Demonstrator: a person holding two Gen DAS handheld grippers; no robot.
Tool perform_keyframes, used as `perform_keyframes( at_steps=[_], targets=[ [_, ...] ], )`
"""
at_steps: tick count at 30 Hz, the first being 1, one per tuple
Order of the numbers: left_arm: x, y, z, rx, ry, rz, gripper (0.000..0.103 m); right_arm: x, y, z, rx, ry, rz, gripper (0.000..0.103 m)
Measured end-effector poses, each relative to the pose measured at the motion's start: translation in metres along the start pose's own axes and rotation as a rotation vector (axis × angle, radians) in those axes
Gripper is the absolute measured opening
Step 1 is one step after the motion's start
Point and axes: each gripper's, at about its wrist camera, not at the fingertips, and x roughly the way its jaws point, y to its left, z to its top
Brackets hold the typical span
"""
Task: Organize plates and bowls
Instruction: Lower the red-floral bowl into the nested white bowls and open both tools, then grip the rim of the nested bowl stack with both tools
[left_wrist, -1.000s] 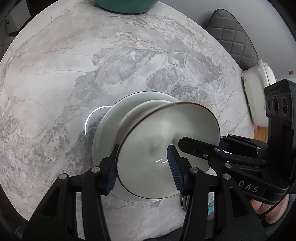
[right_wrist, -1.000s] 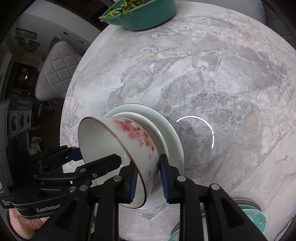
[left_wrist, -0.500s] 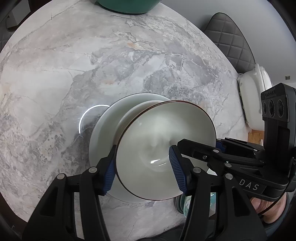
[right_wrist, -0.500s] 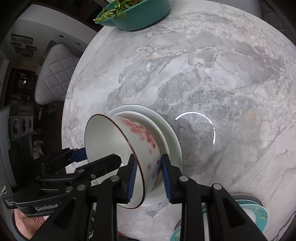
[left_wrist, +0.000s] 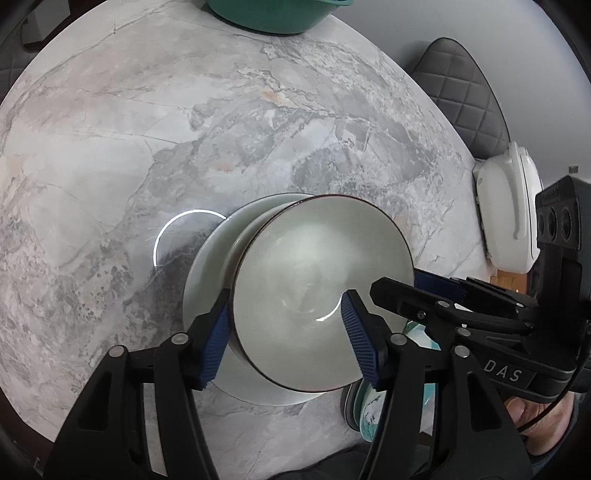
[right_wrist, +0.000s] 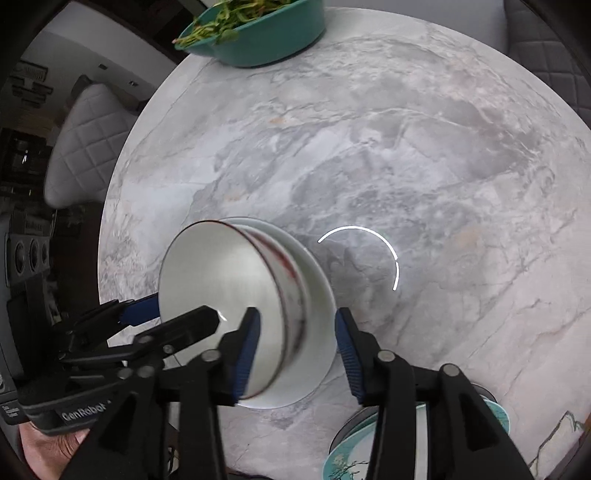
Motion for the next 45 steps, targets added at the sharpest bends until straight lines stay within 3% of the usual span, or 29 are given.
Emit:
perform_keyframes(
  at_steps=[4, 11, 18, 22, 27, 30, 32, 35, 39, 45],
  targets=[
    [-0.003, 0.002, 0.002, -0.001, -0.007, 0.003, 0.058, 0.004, -0.003, -0.001, 0.002, 0.006, 0.007, 0.052],
    [-0.013, 0.001, -0.001, -0.002, -0.043, -0.011, 0.072, -0.006, -0.004, -0.003, -0.004, -0.024, 0.027, 0.063],
    [-0.030, 0.004, -0.008, -0.033, -0.076, -0.059, 0.072, -0.019, -0.009, -0.003, 0.002, -0.059, 0.071, 0.066],
    [-0.060, 0.004, -0.021, -0.035, -0.154, -0.095, 0.073, -0.040, -0.015, -0.005, -0.027, -0.126, 0.114, 0.066],
    [-0.092, 0.028, -0.057, -0.097, -0.281, -0.108, 0.075, -0.054, -0.028, -0.010, -0.102, -0.205, 0.088, 0.066],
    [-0.077, 0.048, -0.075, -0.120, -0.272, -0.125, 0.075, -0.047, -0.035, -0.010, -0.163, -0.208, 0.074, 0.063],
    [-0.060, 0.061, -0.086, -0.160, -0.245, -0.088, 0.075, -0.035, -0.041, -0.009, -0.191, -0.177, 0.069, 0.049],
    [-0.045, 0.068, -0.097, -0.162, -0.233, -0.090, 0.074, -0.018, -0.049, -0.008, -0.194, -0.128, 0.068, 0.042],
    [-0.029, 0.062, -0.100, -0.123, -0.200, -0.089, 0.074, 0.000, -0.049, -0.012, -0.207, -0.086, 0.098, 0.042],
    [-0.011, 0.062, -0.093, -0.136, -0.197, 0.017, 0.074, 0.016, -0.037, -0.010, -0.245, -0.064, 0.084, 0.042]
  ],
)
